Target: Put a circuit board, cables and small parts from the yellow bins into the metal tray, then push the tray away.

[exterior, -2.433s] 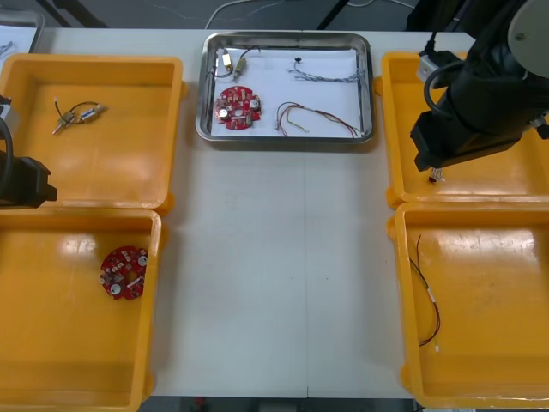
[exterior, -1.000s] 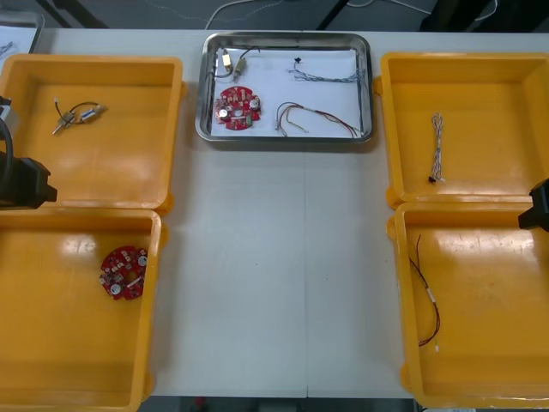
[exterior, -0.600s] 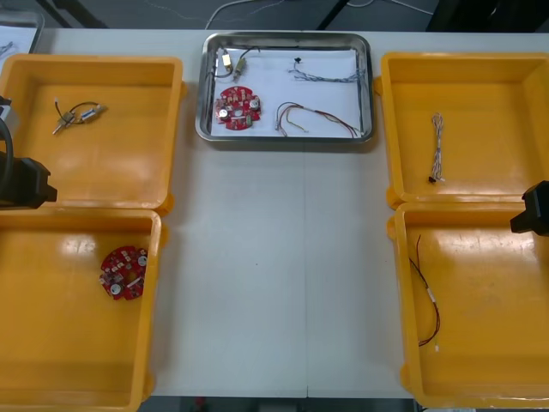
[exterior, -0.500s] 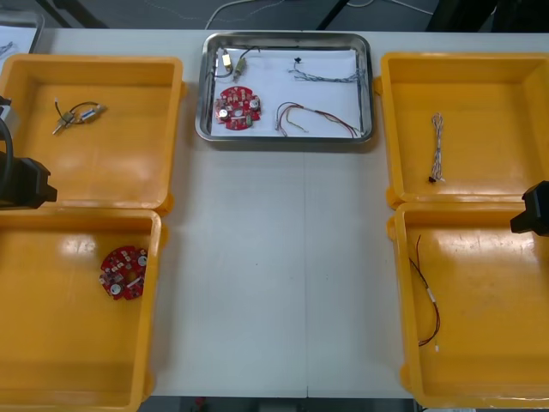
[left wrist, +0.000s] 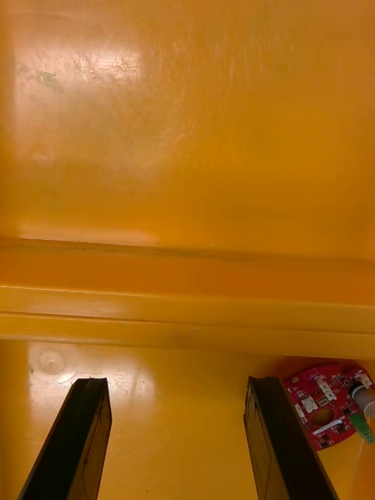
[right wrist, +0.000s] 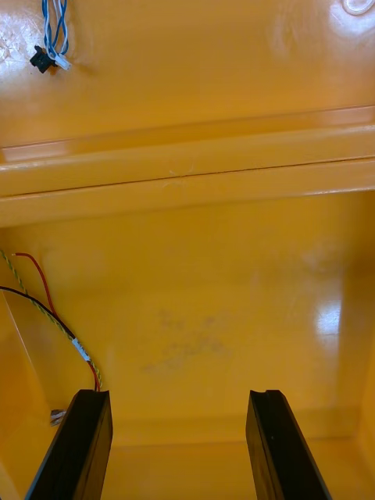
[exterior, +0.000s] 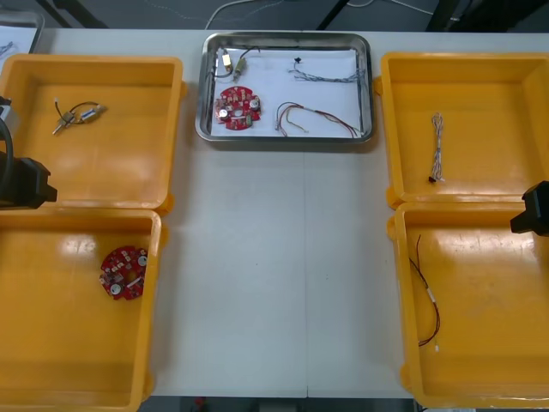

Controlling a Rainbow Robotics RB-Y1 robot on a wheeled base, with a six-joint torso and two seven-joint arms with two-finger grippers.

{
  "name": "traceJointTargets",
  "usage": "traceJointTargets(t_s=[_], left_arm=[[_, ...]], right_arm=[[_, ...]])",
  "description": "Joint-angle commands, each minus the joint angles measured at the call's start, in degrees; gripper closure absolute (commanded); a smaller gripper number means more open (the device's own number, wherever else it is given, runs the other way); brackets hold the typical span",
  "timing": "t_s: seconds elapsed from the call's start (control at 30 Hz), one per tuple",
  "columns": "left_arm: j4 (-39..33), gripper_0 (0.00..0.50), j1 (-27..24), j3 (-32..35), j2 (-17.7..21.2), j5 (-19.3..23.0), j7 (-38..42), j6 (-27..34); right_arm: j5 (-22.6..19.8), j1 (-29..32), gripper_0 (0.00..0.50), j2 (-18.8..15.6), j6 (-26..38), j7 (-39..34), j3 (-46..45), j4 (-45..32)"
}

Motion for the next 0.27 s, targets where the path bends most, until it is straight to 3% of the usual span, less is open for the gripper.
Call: traceJointTargets(t_s=[0.03, 0.27], left_arm=[[-1.18, 0.0, 0.71, -0.64, -0.46, 0.17, -3.8, -0.52], [-1.18, 0.0, 0.71, -0.64, -0.46, 0.17, -3.8, -0.52]], right_arm=[[0.38, 0.7, 0.0, 0.52, -0.5, 0.87, -1.87, -0.89], [0.38, 0.7, 0.0, 0.52, -0.5, 0.87, -1.87, -0.89]])
